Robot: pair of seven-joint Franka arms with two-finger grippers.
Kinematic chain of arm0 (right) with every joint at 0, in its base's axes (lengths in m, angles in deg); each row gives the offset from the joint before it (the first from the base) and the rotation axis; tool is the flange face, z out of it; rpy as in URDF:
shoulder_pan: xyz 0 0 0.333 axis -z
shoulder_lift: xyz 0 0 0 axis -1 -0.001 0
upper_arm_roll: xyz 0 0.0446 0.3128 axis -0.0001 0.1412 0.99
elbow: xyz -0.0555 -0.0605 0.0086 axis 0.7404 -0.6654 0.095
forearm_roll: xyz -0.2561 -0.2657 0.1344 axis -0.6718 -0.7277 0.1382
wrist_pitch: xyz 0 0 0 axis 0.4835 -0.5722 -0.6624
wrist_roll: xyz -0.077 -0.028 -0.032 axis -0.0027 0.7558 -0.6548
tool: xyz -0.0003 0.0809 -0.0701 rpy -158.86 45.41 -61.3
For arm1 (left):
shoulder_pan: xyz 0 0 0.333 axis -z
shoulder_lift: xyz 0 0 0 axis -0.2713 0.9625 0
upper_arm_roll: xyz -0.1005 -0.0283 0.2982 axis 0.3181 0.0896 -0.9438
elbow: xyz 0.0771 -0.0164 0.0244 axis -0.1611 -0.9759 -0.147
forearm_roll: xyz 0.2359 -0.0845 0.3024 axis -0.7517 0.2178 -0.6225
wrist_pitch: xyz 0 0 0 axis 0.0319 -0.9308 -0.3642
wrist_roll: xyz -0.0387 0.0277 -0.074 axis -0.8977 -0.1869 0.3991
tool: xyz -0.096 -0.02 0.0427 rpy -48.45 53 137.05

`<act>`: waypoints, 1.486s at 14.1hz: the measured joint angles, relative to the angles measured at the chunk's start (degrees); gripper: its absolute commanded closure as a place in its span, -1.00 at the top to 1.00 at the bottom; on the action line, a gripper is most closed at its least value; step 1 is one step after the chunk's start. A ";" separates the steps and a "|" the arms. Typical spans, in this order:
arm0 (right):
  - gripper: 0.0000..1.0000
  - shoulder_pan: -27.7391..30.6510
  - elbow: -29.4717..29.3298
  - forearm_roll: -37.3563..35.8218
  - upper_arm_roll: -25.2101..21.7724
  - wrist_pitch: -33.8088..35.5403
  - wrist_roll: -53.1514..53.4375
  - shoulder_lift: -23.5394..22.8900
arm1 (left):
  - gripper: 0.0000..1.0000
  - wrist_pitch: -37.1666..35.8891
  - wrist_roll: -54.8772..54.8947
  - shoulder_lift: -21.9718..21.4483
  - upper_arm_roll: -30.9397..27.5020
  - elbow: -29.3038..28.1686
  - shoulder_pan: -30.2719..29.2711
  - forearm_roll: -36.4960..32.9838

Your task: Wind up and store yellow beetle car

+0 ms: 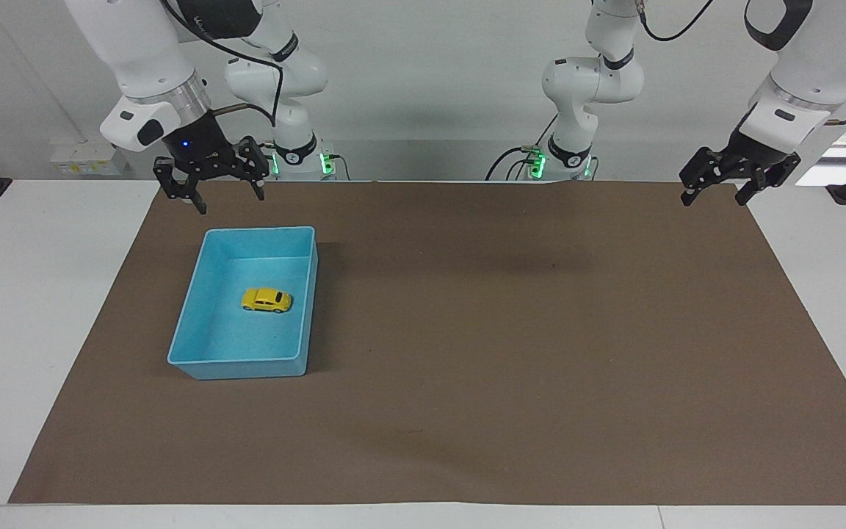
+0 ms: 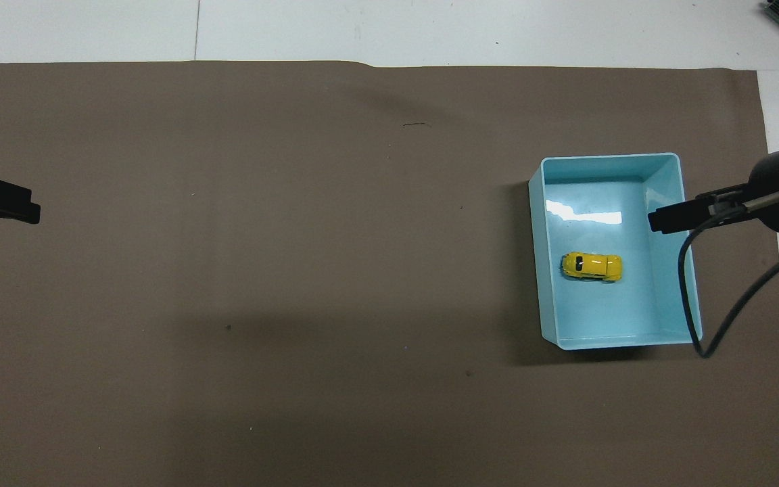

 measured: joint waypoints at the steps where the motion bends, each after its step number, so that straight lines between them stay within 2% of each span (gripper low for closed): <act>1: 1.00 0.07 -1.04 0.00 -0.01 1.33 0.74 0.00 | 1.00 0.00 0.00 0.00 0.00 0.00 0.00 0.00; 5: 1.00 0.22 -5.74 -0.02 -0.15 6.87 3.66 0.12 | 1.00 0.00 0.00 0.00 0.00 0.00 0.00 0.00; 21: 1.00 0.26 -6.63 -3.38 -0.35 11.01 4.28 0.19 | 1.00 0.00 0.00 0.00 0.00 0.00 0.00 0.00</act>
